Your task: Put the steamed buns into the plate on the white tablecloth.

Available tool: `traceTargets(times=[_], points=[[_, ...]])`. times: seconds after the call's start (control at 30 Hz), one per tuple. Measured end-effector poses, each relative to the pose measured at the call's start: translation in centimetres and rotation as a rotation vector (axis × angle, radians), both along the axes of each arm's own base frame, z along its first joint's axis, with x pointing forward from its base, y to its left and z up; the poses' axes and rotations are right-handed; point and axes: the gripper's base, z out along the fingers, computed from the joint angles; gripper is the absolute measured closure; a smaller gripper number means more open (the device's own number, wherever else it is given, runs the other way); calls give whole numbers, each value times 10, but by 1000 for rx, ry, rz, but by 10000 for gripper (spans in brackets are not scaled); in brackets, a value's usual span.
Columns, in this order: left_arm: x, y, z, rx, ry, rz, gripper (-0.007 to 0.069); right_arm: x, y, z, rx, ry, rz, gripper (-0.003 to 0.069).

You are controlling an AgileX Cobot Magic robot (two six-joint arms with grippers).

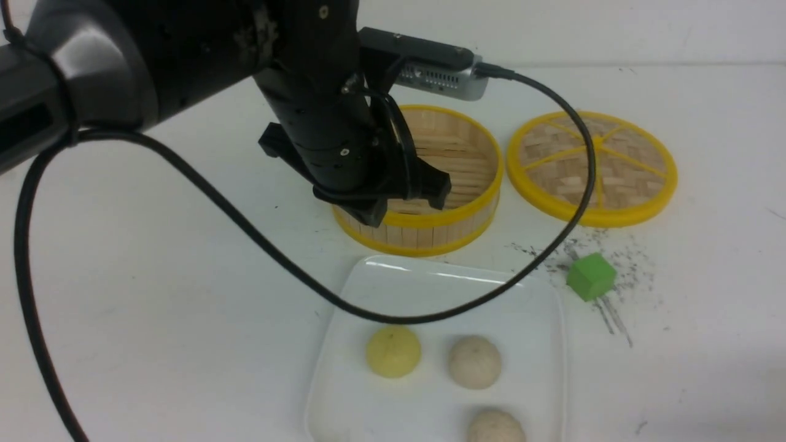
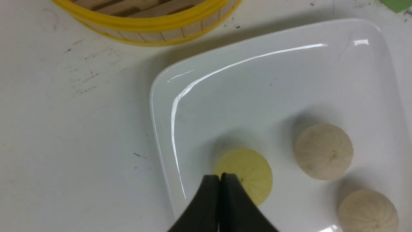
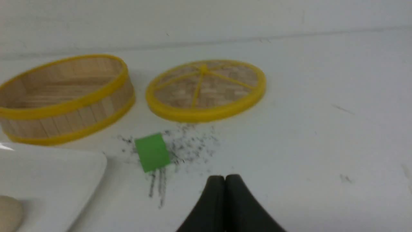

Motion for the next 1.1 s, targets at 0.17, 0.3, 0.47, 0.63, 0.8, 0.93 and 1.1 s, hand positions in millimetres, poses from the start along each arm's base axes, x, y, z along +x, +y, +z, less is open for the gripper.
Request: traceTargets(times=[0.17,0.3,0.47,0.63,0.8,0.93,1.1], points=[[-17,15,30,-30,-57,2,606,1,-3,-22,-4,88,-56,649],[-38,36,61,-33,-126,11,606,0,-5,-25,-4,121,-91,646],[-71,69,97,-28,-215,35,605,0,-6,-25,-3,129,-115,641],[-100,98,125,-64,-332,54,605,0,-6,-25,-3,130,-115,636],[-148,138,126,-128,-382,107,611,0,-6,-25,-3,131,-115,630],[-183,164,87,-245,-434,155,612,0,-6,-25,-4,131,-116,624],[-201,172,17,-436,-536,153,612,0,-6,-25,-4,132,-116,618]])
